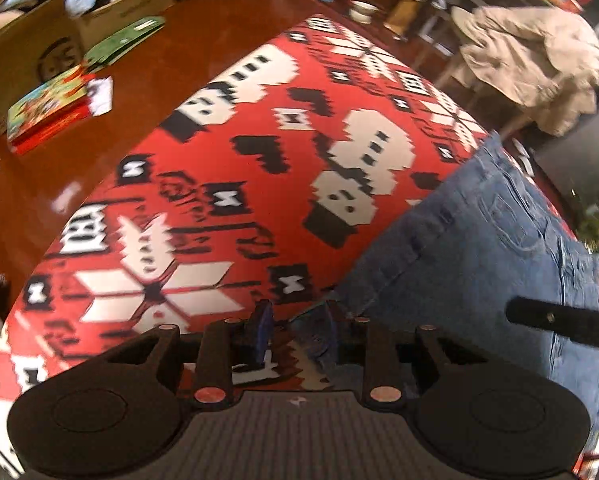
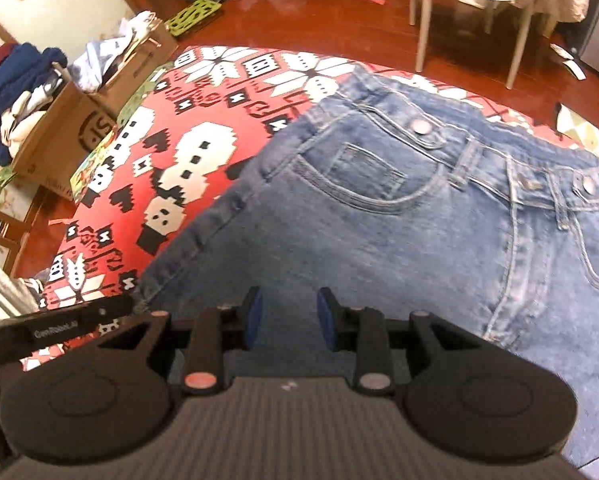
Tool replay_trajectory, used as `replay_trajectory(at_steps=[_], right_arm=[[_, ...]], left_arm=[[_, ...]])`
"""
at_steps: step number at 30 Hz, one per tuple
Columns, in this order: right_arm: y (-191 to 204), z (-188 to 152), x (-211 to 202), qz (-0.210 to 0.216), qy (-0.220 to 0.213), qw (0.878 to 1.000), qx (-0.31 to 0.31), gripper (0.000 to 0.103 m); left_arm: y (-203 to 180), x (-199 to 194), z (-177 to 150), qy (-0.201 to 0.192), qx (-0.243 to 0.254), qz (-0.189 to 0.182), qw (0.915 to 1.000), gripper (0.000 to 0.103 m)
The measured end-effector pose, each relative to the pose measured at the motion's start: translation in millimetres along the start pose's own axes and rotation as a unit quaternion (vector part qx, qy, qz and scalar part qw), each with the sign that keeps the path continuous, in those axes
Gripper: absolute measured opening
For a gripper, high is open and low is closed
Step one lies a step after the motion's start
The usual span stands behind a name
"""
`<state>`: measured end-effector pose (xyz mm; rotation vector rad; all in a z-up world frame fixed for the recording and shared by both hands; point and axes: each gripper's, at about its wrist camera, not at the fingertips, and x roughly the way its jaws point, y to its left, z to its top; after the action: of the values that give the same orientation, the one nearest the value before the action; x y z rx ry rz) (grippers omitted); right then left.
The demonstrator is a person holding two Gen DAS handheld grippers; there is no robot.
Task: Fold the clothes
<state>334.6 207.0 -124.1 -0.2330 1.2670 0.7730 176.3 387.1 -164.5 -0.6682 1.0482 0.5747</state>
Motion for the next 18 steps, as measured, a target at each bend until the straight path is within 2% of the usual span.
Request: replay_trajectory(at_steps=[2,3,4,6,7,10,12,14,15,16,18], right_arm=[[1.6,4.8,5.4,0.007,0.006,1.000,0.009,0.033],[2.0,6.6,5.5,0.011,0.007,1.000,0.013,0.033],[2.4,8.2,6.7,0.012,0.007,1.000,0.011,0.033],[5.9,11.9,9.5,0.008,0.007,1.000,0.001,0.033],[7.3,13.9,11.3,0.009,0.008,1.000,-0.004,0.033],[17.2,22.1,15.2,0.018,0.007,0.999,-0.034,0.033],[26.4,27.8,17.0,0.030,0.003,0.997,-0.065,0.033],[35.6,33.5,18.8,0.043,0.000,0.994,-0.096,0.033],[42.2,35.5,22.8,0.050,0.002,0.992,-0.119,0.025],[48.7,37.5,26.8,0.058,0.005,0.988,-0.141,0.011],[59.8,39.5,36.7,0.078,0.014,0.982,-0.169,0.006]], left_arm=[[-12.8,2.0,-3.7,-0.001,0.048,0.018,0.9987,0.026],[-23.1,2.2,-7.8,-0.006,0.081,0.029,0.9963,0.018],[-33.4,2.4,-12.0,-0.010,0.114,0.040,0.9926,0.016],[-43.7,3.5,-14.6,-0.012,0.141,0.062,0.9880,0.008],[-44.1,2.5,-13.8,-0.008,0.136,0.066,0.9885,0.008],[-27.1,-6.1,-9.9,-0.005,0.074,0.059,0.9955,0.007],[-20.2,-4.0,-11.1,0.000,0.053,0.064,0.9966,0.003],[-19.2,-1.1,-10.5,-0.002,0.048,0.070,0.9964,0.003],[-16.9,-1.0,-8.1,-0.001,0.037,0.067,0.9971,0.003],[-12.5,-0.6,-5.2,0.002,0.020,0.061,0.9979,0.003],[-7.7,-0.2,-3.8,0.004,0.003,0.054,0.9985,0.004]])
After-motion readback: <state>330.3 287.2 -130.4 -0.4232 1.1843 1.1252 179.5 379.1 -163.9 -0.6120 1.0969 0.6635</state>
